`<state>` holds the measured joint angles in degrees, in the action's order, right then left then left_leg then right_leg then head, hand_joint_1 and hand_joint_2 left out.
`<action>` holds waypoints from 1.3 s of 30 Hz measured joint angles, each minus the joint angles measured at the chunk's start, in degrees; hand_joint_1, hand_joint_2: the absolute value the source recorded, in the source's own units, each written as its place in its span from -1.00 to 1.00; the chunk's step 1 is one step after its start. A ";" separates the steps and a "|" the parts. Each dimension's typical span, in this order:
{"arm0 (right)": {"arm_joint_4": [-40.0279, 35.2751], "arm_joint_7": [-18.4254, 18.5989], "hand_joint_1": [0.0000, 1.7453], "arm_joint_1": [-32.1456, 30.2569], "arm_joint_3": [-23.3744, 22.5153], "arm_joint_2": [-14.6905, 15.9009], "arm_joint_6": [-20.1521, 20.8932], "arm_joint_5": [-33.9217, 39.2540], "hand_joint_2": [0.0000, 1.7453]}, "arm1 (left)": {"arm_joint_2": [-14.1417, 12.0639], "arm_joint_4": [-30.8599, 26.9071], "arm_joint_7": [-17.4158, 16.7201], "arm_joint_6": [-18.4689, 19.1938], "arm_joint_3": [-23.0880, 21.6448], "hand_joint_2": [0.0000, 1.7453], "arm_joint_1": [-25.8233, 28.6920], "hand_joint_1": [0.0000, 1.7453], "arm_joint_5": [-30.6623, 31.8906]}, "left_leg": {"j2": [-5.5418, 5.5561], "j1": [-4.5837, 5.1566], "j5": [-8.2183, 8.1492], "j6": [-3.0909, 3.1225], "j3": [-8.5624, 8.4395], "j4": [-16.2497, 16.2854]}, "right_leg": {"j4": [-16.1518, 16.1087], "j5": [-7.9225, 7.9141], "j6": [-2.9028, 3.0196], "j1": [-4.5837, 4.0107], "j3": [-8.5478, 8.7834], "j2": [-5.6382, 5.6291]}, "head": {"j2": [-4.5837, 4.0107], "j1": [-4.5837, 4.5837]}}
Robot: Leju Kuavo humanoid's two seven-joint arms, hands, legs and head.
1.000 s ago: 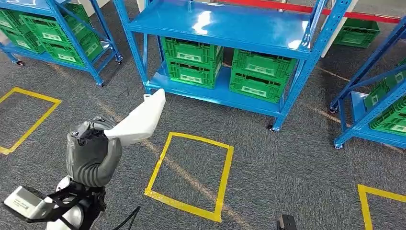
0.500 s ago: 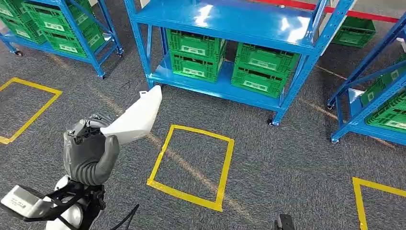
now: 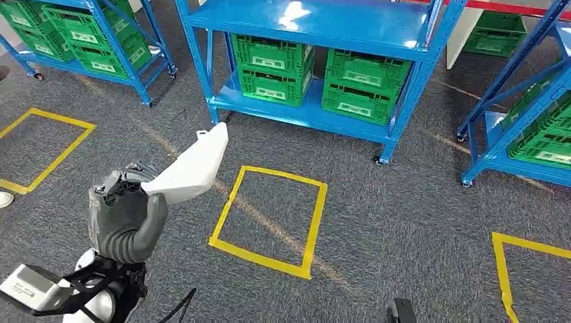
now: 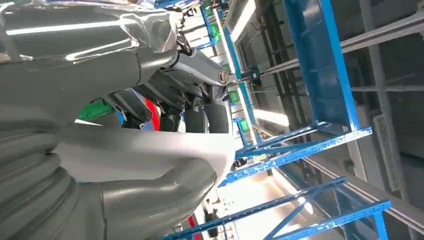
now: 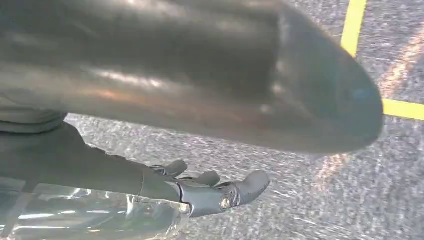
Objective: Take the parts from the cabinet and place them on the table.
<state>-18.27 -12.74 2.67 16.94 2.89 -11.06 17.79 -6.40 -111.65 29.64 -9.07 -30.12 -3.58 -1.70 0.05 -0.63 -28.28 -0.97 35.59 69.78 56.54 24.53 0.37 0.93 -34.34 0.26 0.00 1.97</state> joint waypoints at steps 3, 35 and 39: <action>-0.26 0.02 -1.00 -0.08 0.04 -0.17 0.00 -0.02 -1.00 | 0.04 -0.57 -0.02 -0.04 0.00 1.00 -0.04 1.00 0.15 | 0.21 0.46 -2.75 1.19 -10.24 -14.69 | 0.05 -1.45 -0.83 -0.32 -0.80 -0.18 | 0.00 -0.11; -0.50 0.77 -1.00 -0.54 2.40 0.17 0.37 -0.44 -1.00 | -0.18 -1.14 -0.28 -1.77 0.09 1.00 1.11 1.00 0.57 | 0.05 0.77 0.46 1.33 -6.09 -13.70 | -0.80 1.72 -0.94 -0.05 3.25 -0.05 | 0.00 -0.57; -0.50 0.85 -1.00 -0.51 2.86 0.17 0.46 -0.46 -1.00 | -0.13 -1.22 -0.28 -1.77 0.07 1.00 0.91 1.00 0.52 | -0.11 0.32 1.94 3.21 -5.82 -15.10 | 2.12 3.62 -1.45 -0.01 1.25 -0.09 | 0.00 -0.83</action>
<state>-18.78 -11.89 2.15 19.80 3.06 -10.60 17.33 -6.54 -112.87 29.35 -10.84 -30.05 -2.67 -1.18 -0.05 -0.31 -26.35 2.24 29.78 54.67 58.66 28.15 -1.09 0.92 -33.09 0.17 0.00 1.14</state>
